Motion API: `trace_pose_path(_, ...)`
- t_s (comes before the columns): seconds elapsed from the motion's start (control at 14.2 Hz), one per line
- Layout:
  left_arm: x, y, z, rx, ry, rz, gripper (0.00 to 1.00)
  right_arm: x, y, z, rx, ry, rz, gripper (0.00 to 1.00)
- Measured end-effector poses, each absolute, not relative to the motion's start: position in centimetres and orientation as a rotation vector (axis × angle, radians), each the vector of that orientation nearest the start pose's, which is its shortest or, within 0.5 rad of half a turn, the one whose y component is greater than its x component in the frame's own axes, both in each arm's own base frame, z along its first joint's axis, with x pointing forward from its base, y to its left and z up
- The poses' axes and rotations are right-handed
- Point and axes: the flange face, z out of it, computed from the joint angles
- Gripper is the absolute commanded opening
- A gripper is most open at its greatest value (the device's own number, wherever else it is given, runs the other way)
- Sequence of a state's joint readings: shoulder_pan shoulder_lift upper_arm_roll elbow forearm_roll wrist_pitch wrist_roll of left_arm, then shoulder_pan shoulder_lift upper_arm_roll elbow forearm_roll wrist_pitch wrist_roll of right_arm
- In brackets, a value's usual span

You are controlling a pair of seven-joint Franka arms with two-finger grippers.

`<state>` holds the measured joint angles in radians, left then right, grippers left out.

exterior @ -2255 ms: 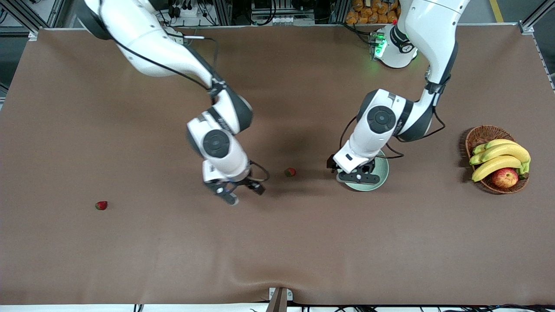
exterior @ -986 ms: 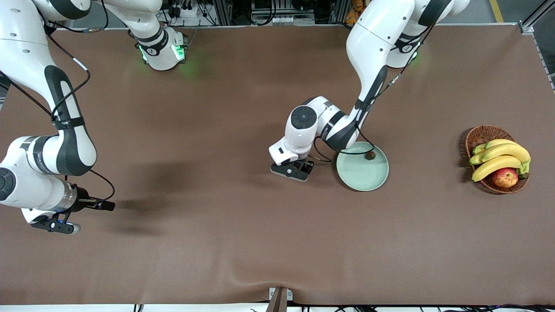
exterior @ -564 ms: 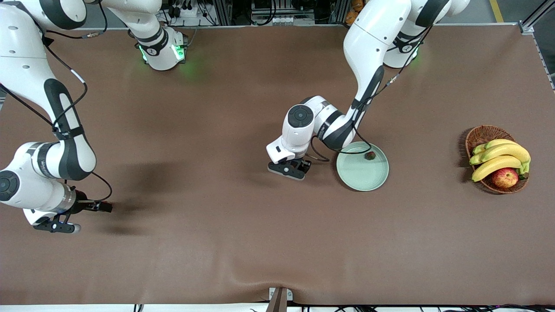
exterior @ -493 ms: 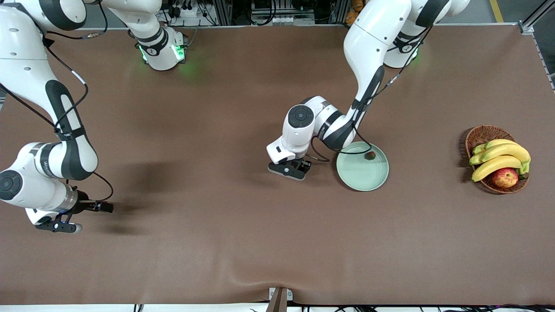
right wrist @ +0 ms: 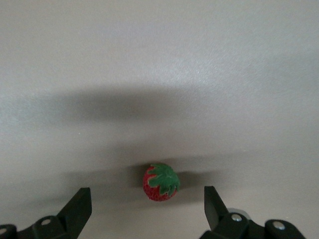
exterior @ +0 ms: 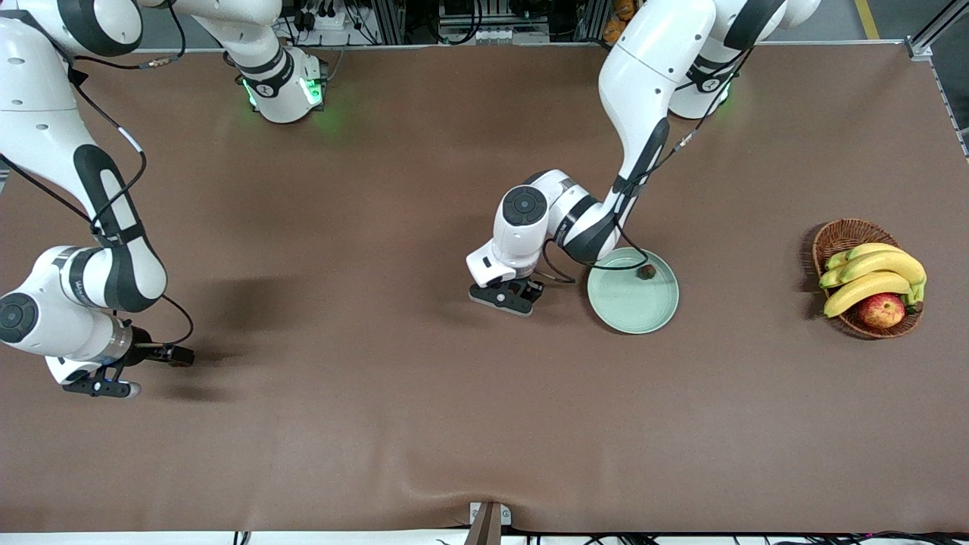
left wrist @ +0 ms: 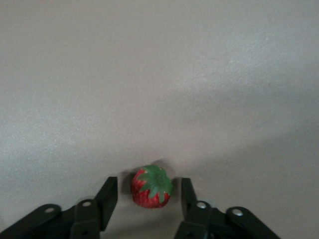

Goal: Collect all strawberries into plate
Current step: 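Grasp the second strawberry with the left gripper while the right gripper reaches the third, then place the strawberry on the plate with the left gripper while the right gripper lifts another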

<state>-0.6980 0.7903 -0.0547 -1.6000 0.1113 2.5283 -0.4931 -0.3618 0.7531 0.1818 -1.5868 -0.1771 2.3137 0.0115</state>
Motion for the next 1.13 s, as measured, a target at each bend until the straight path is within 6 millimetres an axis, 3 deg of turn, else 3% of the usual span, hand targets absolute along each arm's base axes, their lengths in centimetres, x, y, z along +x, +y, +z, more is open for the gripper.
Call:
trace_pose_path(0.07,51.9,-48.0,17.7,-3.146,0.519,-0.209,0.08,68.0,-14.4,19.1,-3.138,0.186,0.023,1.0)
trace_pose_path(0.14,51.9,-47.9,17.7,-3.144,0.52,-0.21,0.04,67.9,-14.5,18.5,-3.135,0.188,0.03,1.0)
trace_pose_path(0.35,52.0,-47.9,17.9,-3.143,0.517,-0.21,0.05,67.8,-14.9,18.0,-3.132,0.198,0.029,1.0)
trace_pose_path(0.49,52.6,-47.3,18.7,-3.13,0.499,-0.19,0.05,67.9,-15.0,18.1,-3.133,0.201,0.013,0.83)
trace_pose_path(0.7,54.1,-45.2,21.9,-3.103,0.436,-0.139,0.05,67.9,-15.1,18.0,-3.132,0.202,0.013,0.52)
trace_pose_path(0.92,56.1,-40.7,24.3,-3.087,0.389,-0.117,0.05,67.8,-15.2,17.9,-3.132,0.204,0.014,0.01)
trace_pose_path(1.13,57.6,-35.2,24.8,-3.074,0.364,-0.083,0.06,67.8,-15.2,18.0,-3.133,0.173,0.012,0.0)
